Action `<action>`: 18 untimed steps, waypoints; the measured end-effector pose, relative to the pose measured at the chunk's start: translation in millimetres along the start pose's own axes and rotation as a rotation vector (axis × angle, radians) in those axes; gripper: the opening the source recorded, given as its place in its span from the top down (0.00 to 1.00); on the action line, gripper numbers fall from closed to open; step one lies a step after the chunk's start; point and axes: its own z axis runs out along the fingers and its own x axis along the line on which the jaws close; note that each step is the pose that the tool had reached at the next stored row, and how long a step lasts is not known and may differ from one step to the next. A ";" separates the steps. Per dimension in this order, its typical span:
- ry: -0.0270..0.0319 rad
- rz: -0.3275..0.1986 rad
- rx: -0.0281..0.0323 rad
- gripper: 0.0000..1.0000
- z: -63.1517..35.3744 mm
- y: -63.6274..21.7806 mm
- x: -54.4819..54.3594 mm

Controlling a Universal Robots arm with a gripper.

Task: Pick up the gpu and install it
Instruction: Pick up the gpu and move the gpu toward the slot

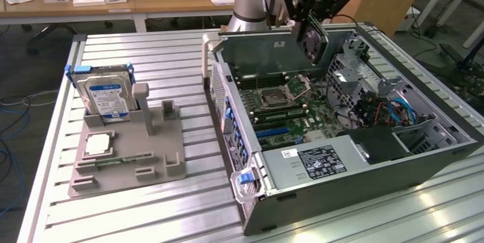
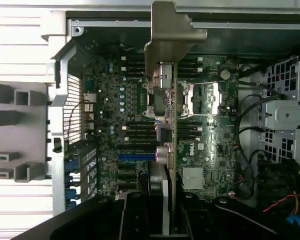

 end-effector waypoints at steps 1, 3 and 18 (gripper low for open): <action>0.0000 0.000 0.0000 0.72 0.1 0.0 -3.8; 0.0000 0.000 0.0000 0.72 0.4 0.2 -11.9; 0.0000 -0.002 0.0000 0.72 1.9 0.8 -54.3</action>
